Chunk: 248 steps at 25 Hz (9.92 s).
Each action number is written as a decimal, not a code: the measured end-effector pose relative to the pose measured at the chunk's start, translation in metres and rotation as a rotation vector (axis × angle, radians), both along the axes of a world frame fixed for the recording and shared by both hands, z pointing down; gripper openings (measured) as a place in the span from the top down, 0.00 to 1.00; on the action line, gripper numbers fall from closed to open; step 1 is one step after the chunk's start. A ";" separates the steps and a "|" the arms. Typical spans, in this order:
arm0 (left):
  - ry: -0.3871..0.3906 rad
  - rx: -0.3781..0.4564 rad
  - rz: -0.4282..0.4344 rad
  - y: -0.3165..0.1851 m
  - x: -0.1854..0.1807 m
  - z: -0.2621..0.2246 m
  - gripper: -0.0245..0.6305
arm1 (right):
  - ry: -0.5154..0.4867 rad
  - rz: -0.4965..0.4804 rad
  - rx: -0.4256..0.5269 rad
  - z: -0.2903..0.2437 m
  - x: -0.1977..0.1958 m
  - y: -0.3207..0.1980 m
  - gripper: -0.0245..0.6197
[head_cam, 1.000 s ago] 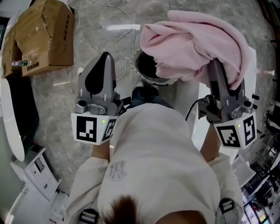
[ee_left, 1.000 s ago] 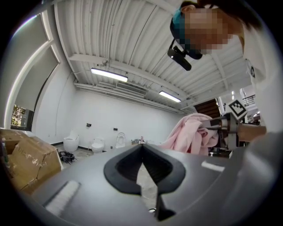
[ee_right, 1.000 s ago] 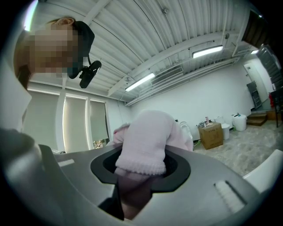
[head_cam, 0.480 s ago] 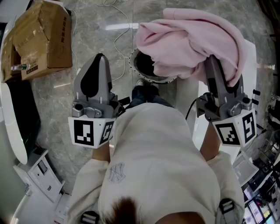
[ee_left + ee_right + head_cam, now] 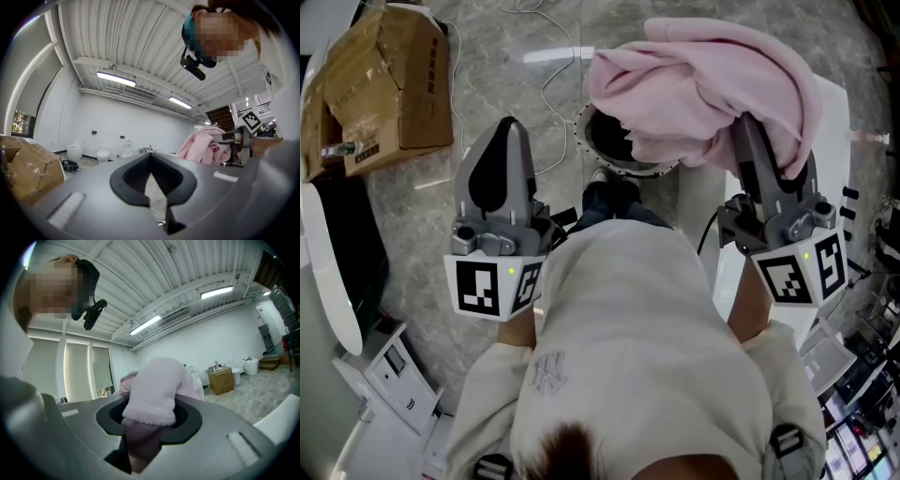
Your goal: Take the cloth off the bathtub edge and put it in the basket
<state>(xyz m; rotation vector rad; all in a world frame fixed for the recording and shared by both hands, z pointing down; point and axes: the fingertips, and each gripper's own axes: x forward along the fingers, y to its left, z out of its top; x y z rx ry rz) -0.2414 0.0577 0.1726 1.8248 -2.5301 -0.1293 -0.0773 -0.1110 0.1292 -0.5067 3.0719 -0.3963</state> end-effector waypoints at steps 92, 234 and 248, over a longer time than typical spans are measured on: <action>0.204 -0.175 0.086 -0.108 -0.007 0.266 0.94 | 0.398 -0.007 -0.208 0.415 -0.028 0.008 0.74; 0.236 -0.147 0.093 -0.122 0.001 0.273 0.94 | 0.844 0.099 -0.403 0.661 -0.025 -0.059 0.90; 0.228 -0.124 0.094 -0.124 0.003 0.254 0.94 | 0.737 0.140 -0.398 0.613 -0.024 -0.065 0.96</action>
